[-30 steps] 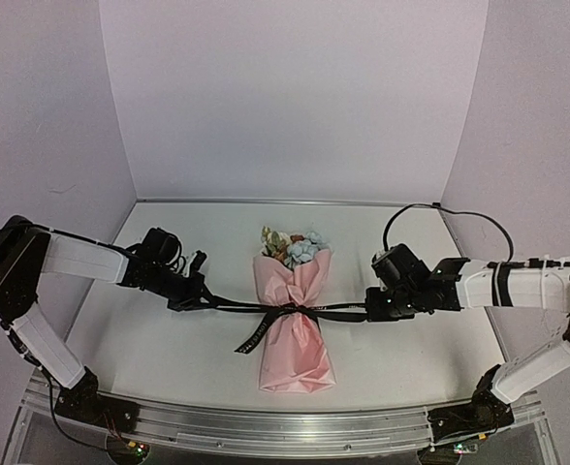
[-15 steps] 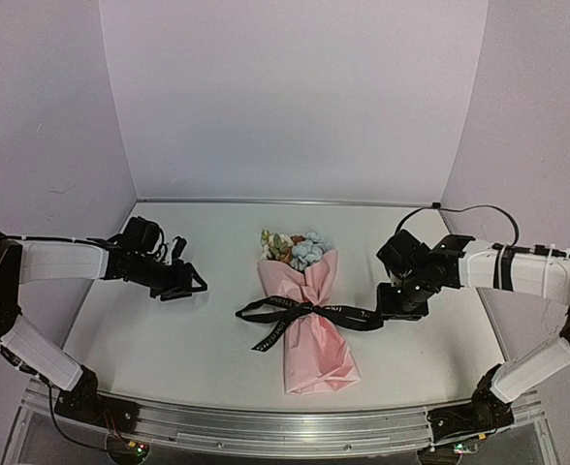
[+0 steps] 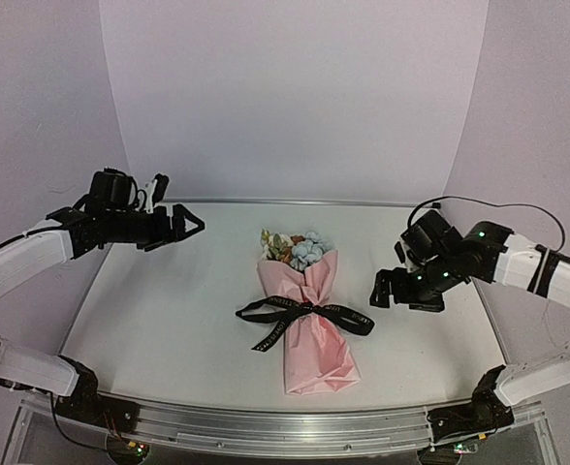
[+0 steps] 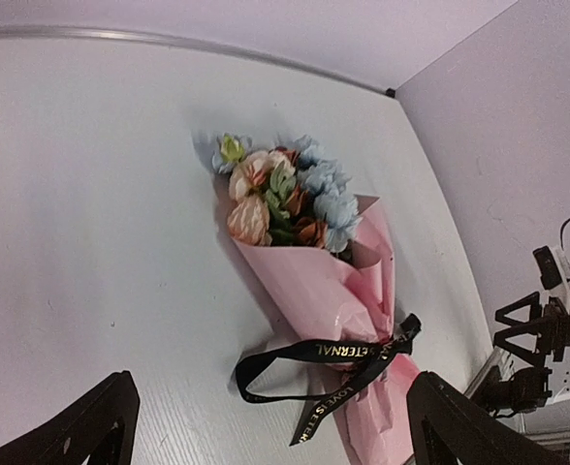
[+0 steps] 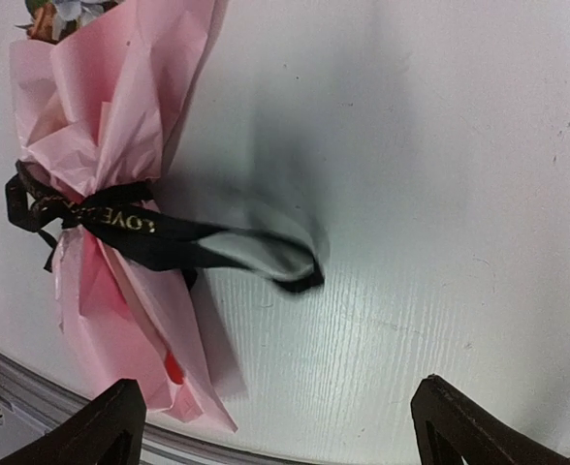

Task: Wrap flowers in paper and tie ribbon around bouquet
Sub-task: Reset both arms

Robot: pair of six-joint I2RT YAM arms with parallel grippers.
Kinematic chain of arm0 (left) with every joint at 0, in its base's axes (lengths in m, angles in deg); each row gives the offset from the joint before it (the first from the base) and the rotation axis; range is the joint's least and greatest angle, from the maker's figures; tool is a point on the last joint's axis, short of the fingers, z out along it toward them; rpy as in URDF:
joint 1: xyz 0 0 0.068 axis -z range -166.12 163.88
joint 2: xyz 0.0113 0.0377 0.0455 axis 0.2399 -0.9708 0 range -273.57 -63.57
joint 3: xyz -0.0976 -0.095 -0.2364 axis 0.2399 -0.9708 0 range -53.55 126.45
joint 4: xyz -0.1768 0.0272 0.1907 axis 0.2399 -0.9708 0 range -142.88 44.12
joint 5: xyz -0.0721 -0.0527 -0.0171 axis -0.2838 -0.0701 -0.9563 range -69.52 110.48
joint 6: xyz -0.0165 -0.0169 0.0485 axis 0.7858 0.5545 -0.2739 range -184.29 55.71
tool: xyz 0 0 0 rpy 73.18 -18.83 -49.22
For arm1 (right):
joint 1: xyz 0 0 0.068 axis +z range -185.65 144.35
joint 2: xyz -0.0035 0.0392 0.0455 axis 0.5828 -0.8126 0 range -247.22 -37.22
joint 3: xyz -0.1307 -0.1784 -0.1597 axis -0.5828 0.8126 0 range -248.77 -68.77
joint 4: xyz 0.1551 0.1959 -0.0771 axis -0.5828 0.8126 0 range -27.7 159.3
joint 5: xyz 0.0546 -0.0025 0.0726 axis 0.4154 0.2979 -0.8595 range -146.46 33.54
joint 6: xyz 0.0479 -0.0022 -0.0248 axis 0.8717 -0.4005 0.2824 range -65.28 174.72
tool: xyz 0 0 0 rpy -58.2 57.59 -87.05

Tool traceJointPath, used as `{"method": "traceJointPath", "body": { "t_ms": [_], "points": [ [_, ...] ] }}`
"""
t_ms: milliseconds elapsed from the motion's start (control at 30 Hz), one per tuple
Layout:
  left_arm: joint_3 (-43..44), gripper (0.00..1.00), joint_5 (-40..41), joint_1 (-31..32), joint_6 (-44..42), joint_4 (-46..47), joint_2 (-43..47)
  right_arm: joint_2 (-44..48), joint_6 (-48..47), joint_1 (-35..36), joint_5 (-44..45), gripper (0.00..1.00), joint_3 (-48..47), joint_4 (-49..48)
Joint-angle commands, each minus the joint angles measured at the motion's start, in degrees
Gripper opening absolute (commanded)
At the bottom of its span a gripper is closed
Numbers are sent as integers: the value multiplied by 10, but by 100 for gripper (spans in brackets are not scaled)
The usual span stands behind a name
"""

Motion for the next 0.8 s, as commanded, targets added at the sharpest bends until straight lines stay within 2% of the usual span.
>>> {"method": "traceJointPath", "body": {
  "t_ms": [0, 333, 767],
  "points": [
    [55, 100, 43, 0, -18, -14, 48, 73, -23, 1, 28, 98, 13, 17],
    [66, 100, 91, 0, -15, -24, 84, 178, -48, 1, 96, 98, 68, 32],
    [59, 100, 99, 0, -13, -10, 86, 193, -63, 1, 120, 98, 80, 35]
  ]
}}
